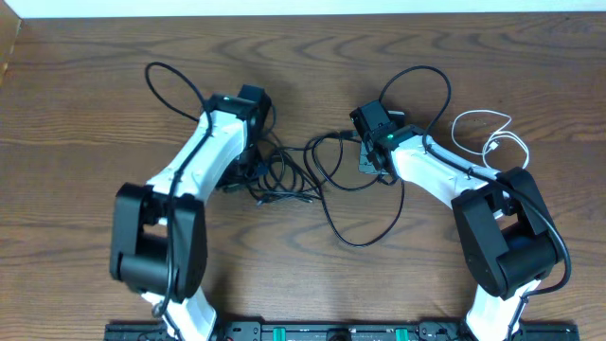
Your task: Untangle cables
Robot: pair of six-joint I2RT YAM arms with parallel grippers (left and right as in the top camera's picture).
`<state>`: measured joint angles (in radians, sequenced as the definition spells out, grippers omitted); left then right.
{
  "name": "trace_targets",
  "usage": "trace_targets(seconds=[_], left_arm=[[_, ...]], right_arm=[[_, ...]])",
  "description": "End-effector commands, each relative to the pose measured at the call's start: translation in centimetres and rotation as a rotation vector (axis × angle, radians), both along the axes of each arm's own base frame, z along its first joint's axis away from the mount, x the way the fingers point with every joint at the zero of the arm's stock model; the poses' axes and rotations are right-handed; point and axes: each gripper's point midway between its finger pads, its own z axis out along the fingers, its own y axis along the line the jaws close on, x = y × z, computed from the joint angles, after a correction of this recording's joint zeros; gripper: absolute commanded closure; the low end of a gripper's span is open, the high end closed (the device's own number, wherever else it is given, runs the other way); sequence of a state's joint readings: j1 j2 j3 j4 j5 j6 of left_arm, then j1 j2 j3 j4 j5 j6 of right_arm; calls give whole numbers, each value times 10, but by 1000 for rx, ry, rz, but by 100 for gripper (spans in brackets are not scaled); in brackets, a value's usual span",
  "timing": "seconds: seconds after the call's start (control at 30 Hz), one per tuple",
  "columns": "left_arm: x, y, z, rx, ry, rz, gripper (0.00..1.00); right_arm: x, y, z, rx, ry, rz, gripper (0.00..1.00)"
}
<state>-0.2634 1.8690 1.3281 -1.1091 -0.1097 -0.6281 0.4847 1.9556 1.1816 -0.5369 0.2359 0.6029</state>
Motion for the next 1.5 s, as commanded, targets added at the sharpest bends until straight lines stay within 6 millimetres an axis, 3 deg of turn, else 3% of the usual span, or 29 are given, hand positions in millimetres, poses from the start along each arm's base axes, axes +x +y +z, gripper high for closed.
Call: trace_targets(seconds=[0.0,0.07,0.17,0.37,0.47,0.87,1.47], left_arm=[[-4,3,-13,14,50,-2,55],[-4,3,-14,16,55,-4,37],[-2,3,-14,10,53,-30,23],[4,2,-15,5,27,-42,19],[4,2,-15,5,27,-42,1],[4,2,-15,5,27,-42,2],[4,2,-15,5,27,-42,2]], right_arm=[[-32,-12,-38,-31,151,17,92],[-30,-9,-36,-22,150,30,92],[-30,-8,-36,-19,152,44,92],[-33,-9,-36,-24,162,44,92],[-32,-7,-36,-24,152,48,86],[-32,-6,-36,-29,149,68,84],[-34,-6,-32,-36,171,105,92]])
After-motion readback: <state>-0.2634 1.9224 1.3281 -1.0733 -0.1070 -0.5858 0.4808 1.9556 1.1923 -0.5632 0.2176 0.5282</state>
